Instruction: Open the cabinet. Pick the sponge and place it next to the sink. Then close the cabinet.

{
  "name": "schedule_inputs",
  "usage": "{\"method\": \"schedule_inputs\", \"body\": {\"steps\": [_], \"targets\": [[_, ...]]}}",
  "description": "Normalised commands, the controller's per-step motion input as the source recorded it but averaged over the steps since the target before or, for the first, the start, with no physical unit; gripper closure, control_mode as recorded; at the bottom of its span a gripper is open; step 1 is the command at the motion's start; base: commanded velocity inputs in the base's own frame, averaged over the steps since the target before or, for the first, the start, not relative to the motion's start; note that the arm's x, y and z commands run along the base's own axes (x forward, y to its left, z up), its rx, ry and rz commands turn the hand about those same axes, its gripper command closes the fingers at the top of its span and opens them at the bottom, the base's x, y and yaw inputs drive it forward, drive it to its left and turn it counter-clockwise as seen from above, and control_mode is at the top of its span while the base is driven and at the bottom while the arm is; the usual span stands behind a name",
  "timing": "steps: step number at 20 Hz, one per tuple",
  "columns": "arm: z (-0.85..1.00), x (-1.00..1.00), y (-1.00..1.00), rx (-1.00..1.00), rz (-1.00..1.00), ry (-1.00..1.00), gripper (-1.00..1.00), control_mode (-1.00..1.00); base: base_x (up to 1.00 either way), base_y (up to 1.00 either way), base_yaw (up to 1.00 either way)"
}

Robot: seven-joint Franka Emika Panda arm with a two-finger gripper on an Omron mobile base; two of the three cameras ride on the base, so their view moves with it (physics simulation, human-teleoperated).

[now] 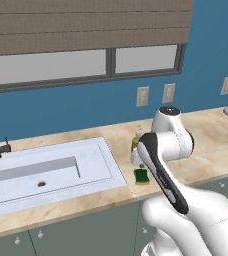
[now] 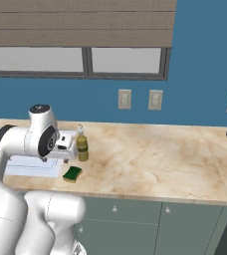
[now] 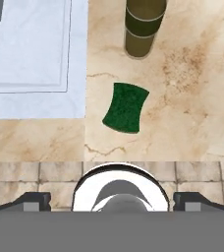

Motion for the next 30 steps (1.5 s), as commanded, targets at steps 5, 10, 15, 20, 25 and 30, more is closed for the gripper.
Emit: {"method": "schedule_inputs", "body": {"steps": [5, 10, 15, 20, 25, 30], "targets": [[0.6, -0.75, 0.0, 0.0, 0.03, 0.0, -1.0, -1.0, 0.0, 0.0, 0.0], [0.48, -0.65, 0.0, 0.0, 0.05, -0.01, -1.0, -1.0, 0.0, 0.0, 0.0], [0.48, -0.46, 0.0, 0.0, 0.07, -0.02, -1.0, -1.0, 0.0, 0.0, 0.0], [0.22, -0.38, 0.0, 0.0, 0.09, -0.1, -1.0, -1.0, 0.0, 0.0, 0.0], [0.02, -0.1, 0.01, 0.0, 0.01, -0.04, -1.0, -1.0, 0.0, 0.0, 0.0], [0.0, 0.0, 0.0, 0.0, 0.0, 0.0, -1.0, -1.0, 0.0, 0.0, 0.0]]}}
